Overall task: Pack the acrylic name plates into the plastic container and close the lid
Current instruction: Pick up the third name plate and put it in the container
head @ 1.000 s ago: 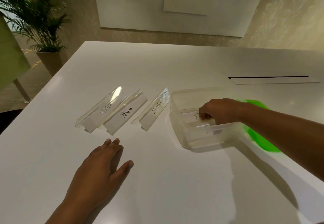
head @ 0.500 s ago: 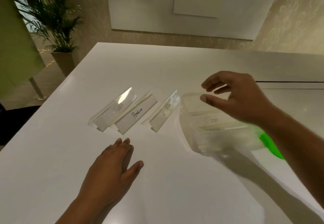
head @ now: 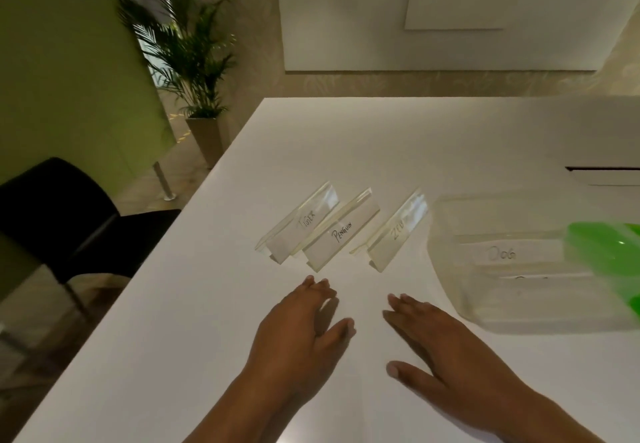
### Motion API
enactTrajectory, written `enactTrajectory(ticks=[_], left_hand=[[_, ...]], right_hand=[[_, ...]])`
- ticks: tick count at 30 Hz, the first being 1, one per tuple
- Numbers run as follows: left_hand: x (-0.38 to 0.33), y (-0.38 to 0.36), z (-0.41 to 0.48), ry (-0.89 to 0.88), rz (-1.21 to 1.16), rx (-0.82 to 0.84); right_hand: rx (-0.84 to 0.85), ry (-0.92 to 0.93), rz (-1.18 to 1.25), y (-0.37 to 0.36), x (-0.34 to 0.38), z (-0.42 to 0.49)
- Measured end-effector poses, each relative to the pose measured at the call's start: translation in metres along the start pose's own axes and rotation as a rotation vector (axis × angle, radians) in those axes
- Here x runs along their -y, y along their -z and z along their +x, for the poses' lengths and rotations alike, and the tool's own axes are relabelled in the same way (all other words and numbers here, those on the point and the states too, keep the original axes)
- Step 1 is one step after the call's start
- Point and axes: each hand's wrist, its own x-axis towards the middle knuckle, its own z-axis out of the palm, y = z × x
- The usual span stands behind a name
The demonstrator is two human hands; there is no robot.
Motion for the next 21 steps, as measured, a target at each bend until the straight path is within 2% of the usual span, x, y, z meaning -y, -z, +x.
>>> enactTrajectory(ticks=[2, 4, 6, 8, 10, 14, 17, 21], left_hand=[[-0.002, 0.010, 0.006, -0.006, -0.109, -0.092], [0.001, 0.023, 0.020, -0.003, -0.207, -0.267], [0.009, 0.037, 0.040, 0.013, -0.189, -0.464], [0.019, 0.048, 0.060, 0.113, -0.186, -0.532], [0.031, 0.051, 0.076, 0.212, -0.151, -0.514], [0.047, 0.047, 0.094, 0.322, -0.158, -0.340], [0.055, 0.044, 0.098, 0.328, -0.042, -0.291], [0.065, 0.047, 0.096, 0.302, 0.023, -0.326]], right_hand=[[-0.008, 0.006, -0.020, -0.003, -0.001, 0.000], [-0.025, 0.004, -0.013, -0.003, -0.002, 0.001], [-0.019, 0.002, 0.001, -0.002, -0.003, 0.001], [-0.014, -0.001, 0.010, -0.002, -0.002, 0.001], [-0.011, -0.009, 0.021, -0.001, -0.001, 0.000], [-0.016, 0.000, 0.017, 0.001, 0.000, 0.001], [-0.013, 0.008, 0.027, 0.002, 0.001, 0.001], [-0.012, 0.014, 0.024, 0.003, 0.002, 0.000]])
